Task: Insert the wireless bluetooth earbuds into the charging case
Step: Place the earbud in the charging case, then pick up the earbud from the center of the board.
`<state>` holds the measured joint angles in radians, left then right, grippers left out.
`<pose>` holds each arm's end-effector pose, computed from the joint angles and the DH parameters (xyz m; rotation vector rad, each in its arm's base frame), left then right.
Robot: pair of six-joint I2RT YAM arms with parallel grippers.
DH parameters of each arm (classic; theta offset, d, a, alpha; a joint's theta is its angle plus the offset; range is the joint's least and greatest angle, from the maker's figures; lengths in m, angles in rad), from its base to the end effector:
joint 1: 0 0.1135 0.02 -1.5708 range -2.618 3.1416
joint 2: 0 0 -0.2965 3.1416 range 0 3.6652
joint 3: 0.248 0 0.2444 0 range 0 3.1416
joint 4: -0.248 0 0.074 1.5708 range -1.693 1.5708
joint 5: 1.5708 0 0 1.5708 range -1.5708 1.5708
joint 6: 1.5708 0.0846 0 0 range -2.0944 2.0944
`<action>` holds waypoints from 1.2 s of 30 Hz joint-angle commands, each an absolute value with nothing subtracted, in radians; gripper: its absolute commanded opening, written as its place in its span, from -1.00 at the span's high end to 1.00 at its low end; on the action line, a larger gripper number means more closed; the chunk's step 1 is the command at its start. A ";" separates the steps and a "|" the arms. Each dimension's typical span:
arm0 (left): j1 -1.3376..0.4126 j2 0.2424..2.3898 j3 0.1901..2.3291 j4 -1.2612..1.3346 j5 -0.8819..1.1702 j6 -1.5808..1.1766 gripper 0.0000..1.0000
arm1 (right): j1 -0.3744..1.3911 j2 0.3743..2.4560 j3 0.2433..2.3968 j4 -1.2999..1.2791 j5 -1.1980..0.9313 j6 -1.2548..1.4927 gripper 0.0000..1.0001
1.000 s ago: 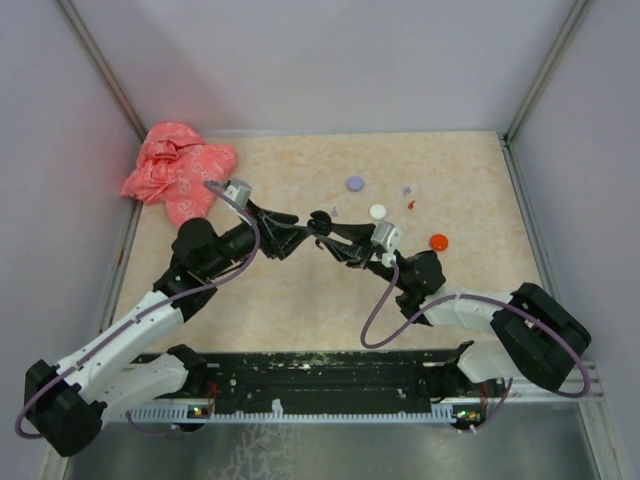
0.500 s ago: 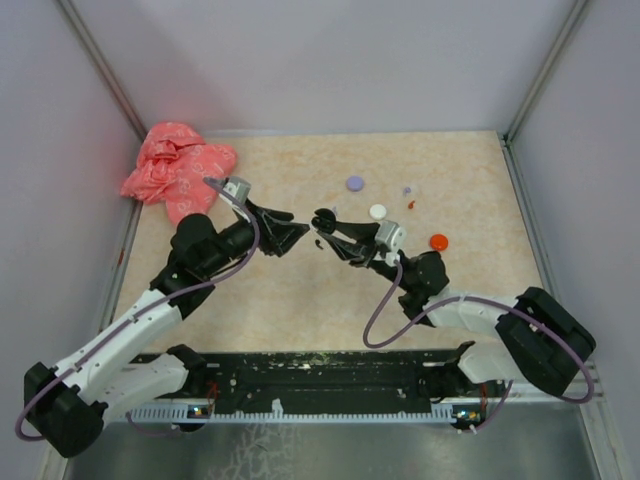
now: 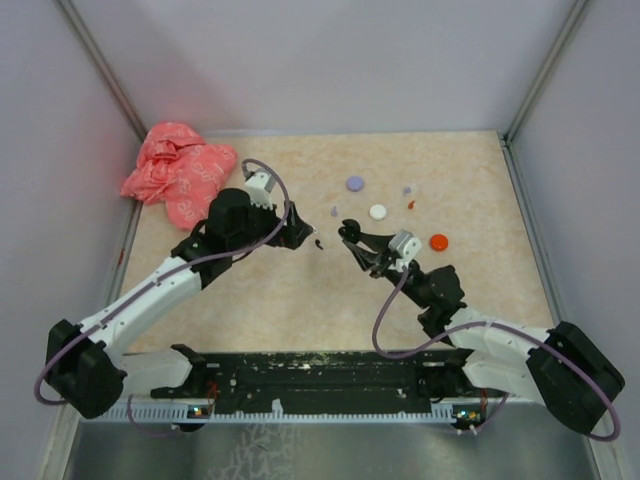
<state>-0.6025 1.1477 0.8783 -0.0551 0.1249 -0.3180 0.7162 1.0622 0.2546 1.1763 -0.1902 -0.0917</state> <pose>0.2349 -0.1743 0.3283 0.3652 1.9283 -0.7357 0.1624 0.1626 0.2993 -0.6373 1.0580 0.6592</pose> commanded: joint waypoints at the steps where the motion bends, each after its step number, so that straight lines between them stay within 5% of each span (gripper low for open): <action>1: -0.591 1.225 0.978 -0.235 -0.030 -0.283 -1.00 | 0.706 0.999 0.238 1.145 -0.152 -0.110 1.00; 12: -0.591 1.427 1.152 -0.484 -0.369 -0.287 -1.00 | 0.698 0.973 0.196 1.140 -0.150 -0.103 1.00; 27: -0.584 1.658 1.234 -0.392 -0.081 -0.281 -0.99 | 0.673 0.941 0.154 1.137 -0.150 -0.091 1.00; 36: -0.596 1.840 1.337 -0.368 -0.061 -0.293 -0.54 | 0.653 0.930 0.135 1.136 -0.152 -0.084 1.00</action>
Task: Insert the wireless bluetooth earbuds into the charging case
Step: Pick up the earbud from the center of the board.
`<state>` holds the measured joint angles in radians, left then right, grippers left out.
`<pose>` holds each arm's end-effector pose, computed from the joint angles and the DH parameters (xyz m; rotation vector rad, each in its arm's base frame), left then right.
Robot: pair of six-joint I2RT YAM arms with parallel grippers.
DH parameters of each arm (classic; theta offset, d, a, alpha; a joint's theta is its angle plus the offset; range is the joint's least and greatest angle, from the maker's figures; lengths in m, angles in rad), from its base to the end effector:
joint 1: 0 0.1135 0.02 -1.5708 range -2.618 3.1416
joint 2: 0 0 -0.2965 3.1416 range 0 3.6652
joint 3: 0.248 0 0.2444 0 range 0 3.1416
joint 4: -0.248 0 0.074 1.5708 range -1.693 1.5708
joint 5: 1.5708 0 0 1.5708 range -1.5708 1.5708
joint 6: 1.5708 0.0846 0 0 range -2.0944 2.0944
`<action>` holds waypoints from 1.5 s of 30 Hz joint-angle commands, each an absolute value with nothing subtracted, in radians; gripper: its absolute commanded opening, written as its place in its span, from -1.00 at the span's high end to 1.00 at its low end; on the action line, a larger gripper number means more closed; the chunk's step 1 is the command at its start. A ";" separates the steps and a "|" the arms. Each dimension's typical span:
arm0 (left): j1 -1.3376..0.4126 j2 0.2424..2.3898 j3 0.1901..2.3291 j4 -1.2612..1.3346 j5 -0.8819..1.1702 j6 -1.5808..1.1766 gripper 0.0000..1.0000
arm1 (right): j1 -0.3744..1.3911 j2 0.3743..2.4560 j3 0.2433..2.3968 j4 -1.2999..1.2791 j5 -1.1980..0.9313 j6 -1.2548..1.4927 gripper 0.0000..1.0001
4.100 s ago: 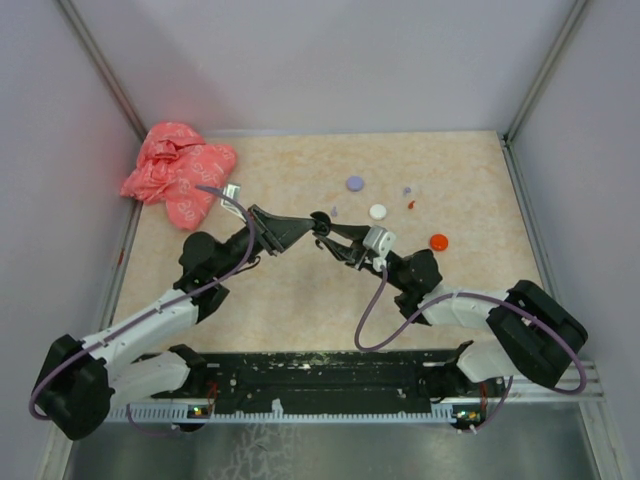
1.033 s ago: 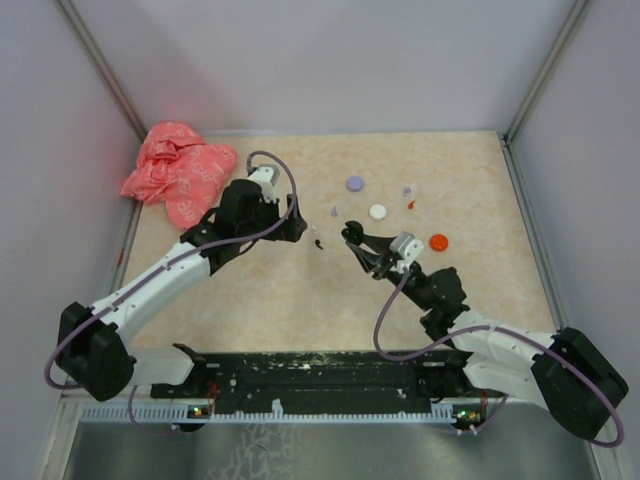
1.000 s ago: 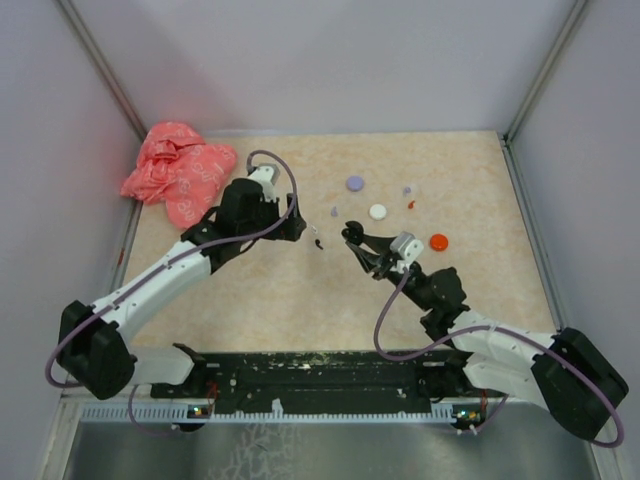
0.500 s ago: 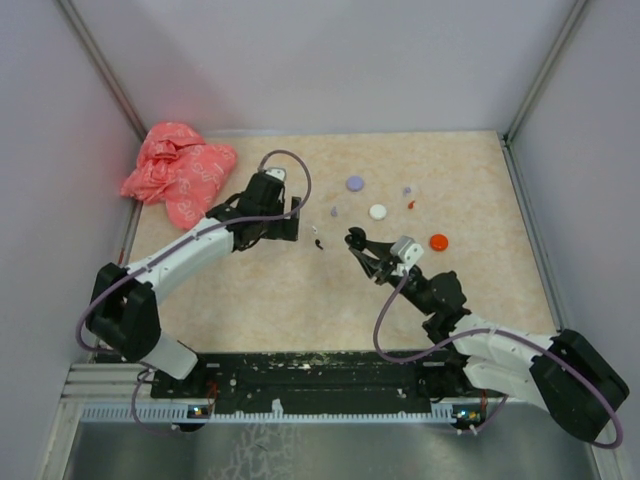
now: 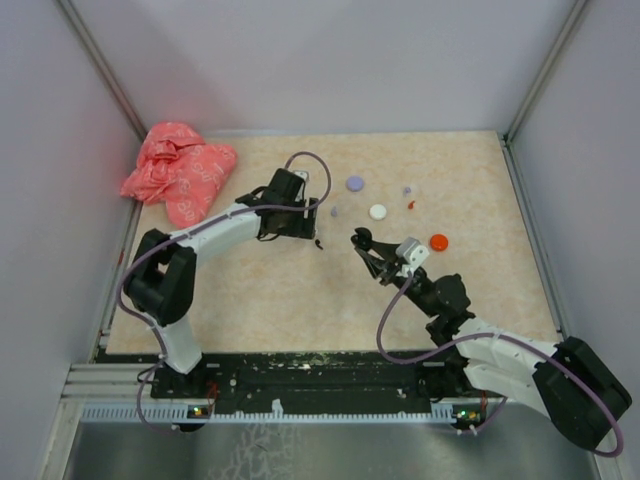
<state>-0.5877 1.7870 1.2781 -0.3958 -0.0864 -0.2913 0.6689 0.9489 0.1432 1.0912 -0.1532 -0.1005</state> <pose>0.3515 -0.2254 0.2156 0.3309 2.4684 -0.2691 0.1535 0.1378 0.2695 -0.6134 1.1588 0.5846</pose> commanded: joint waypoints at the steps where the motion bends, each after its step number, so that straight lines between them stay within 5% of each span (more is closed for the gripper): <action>1: -0.601 1.859 1.349 -0.372 -0.065 -0.289 -0.51 | 0.652 0.930 0.134 1.137 -0.151 -0.084 1.00; 22: -0.669 2.035 1.457 -0.428 -0.116 -0.242 0.19 | 0.635 0.960 0.127 1.165 -0.158 -0.068 1.00; 45: -0.693 2.075 1.468 -0.472 -0.141 -0.207 0.44 | 0.634 0.942 0.126 1.157 -0.173 -0.051 1.00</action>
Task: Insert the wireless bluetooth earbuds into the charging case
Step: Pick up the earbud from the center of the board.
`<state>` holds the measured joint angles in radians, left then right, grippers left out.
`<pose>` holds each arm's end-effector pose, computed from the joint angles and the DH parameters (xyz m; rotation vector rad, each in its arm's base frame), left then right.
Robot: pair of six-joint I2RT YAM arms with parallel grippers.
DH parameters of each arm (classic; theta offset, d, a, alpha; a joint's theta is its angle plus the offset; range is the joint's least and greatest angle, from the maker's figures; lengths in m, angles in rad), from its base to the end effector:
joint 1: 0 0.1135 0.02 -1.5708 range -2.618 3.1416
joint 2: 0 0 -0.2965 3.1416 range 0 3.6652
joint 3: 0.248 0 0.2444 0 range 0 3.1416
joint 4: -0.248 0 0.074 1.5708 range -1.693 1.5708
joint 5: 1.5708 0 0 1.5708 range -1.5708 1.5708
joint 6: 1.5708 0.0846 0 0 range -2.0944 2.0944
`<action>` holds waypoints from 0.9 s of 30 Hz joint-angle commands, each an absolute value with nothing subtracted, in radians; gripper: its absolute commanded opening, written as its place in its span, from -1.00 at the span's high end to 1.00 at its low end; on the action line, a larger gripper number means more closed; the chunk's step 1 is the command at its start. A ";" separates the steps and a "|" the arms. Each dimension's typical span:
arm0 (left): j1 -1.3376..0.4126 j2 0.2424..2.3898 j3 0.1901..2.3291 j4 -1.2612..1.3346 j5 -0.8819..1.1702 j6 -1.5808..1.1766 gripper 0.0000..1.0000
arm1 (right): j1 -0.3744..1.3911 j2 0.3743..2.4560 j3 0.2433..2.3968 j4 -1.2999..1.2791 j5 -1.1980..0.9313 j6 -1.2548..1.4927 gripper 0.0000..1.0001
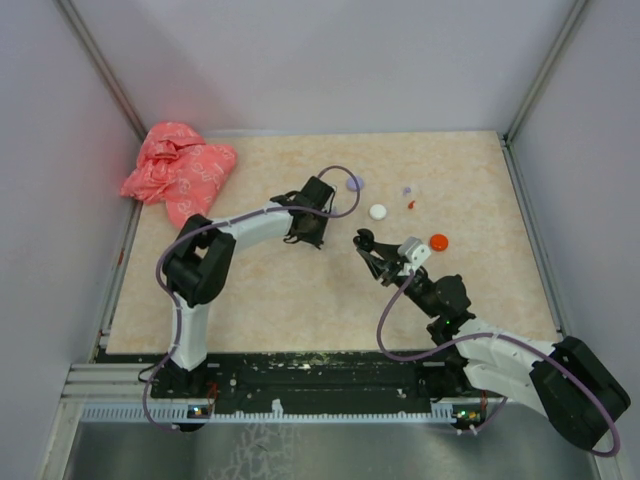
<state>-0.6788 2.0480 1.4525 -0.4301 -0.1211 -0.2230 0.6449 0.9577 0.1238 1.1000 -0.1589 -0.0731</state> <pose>0.3706 -0.2858 0.1586 0.5433 2.5371 -0.1745 0.1558 0.1339 0.2623 -0.5945 1.1913 0.5900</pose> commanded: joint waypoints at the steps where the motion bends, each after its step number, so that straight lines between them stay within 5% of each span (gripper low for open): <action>1: -0.693 2.075 1.467 -0.473 -0.141 -0.206 0.44 | 0.634 0.941 0.126 1.155 -0.173 -0.050 1.00; 11: -0.715 2.103 1.465 -0.502 -0.170 -0.207 0.42 | 0.634 0.923 0.118 1.144 -0.176 -0.034 1.00; 16: -0.719 2.095 1.469 -0.521 -0.182 -0.212 0.78 | 0.634 0.913 0.115 1.136 -0.176 -0.032 1.00; 27: -0.750 1.860 1.406 -0.495 -0.299 -0.172 0.82 | 0.634 0.926 0.151 1.129 -0.176 -0.061 1.00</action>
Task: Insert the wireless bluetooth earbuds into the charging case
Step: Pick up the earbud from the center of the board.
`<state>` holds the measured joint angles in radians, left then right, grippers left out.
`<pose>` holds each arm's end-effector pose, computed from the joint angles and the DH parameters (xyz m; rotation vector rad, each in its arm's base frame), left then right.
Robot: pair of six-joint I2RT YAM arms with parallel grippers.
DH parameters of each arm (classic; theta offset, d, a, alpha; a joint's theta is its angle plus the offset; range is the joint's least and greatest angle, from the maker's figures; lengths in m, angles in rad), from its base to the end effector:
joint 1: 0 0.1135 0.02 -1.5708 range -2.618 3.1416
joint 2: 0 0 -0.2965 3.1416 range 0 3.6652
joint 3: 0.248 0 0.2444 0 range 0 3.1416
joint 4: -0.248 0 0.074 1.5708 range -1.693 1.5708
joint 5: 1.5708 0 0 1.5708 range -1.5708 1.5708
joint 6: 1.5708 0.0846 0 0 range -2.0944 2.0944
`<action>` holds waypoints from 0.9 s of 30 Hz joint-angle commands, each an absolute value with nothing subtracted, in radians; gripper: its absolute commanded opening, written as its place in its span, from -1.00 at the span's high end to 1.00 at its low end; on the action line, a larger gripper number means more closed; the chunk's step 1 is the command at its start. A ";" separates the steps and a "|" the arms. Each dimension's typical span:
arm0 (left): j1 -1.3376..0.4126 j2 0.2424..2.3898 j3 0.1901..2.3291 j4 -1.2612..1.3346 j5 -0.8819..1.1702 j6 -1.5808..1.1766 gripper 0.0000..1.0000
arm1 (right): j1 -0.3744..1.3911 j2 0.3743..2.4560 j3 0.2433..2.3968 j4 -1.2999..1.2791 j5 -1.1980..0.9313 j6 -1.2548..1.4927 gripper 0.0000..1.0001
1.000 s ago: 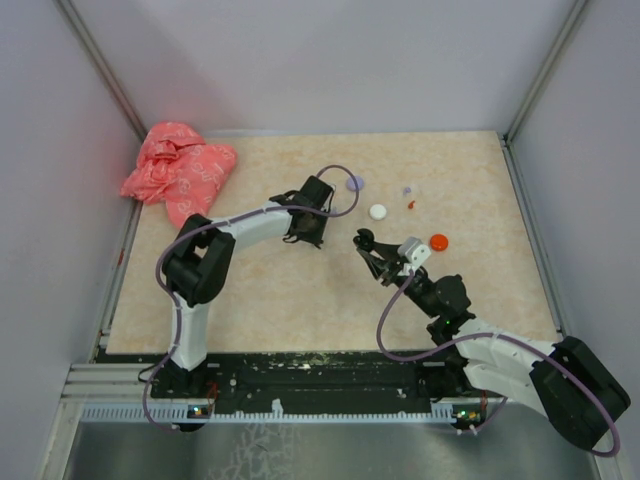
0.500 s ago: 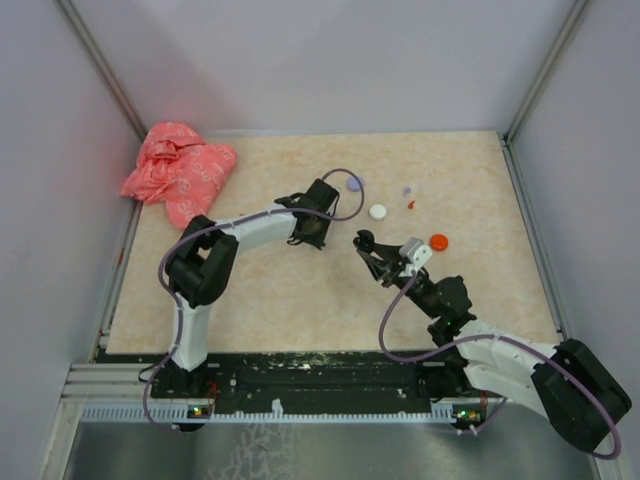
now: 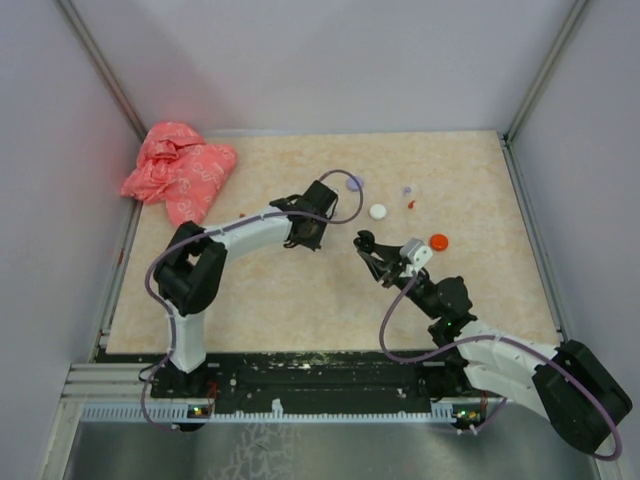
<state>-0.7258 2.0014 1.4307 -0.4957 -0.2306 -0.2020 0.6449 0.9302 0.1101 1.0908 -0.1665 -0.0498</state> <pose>0.3503 -0.2850 0.1685 0.5960 2.5220 -0.0304 0.1514 0.1314 0.2610 -0.5861 1.1929 0.6149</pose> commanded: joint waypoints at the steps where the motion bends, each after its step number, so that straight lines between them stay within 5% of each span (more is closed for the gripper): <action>1: -0.757 1.818 1.393 -0.484 -0.313 -0.164 0.82 | 0.634 0.933 0.160 1.130 -0.177 -0.069 1.00; 16: -0.909 1.313 1.155 -0.123 -0.301 0.076 0.83 | 0.635 1.101 0.265 1.294 -0.232 -0.104 1.00; 27: -1.036 1.157 0.981 0.161 -0.176 0.328 0.80 | 0.644 1.211 0.310 1.446 -0.284 -0.094 1.00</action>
<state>-1.0012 1.1755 1.0218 0.0242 -0.2390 0.1921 0.6449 1.1645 0.2672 1.2758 -0.2409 -0.1047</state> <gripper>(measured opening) 0.211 0.266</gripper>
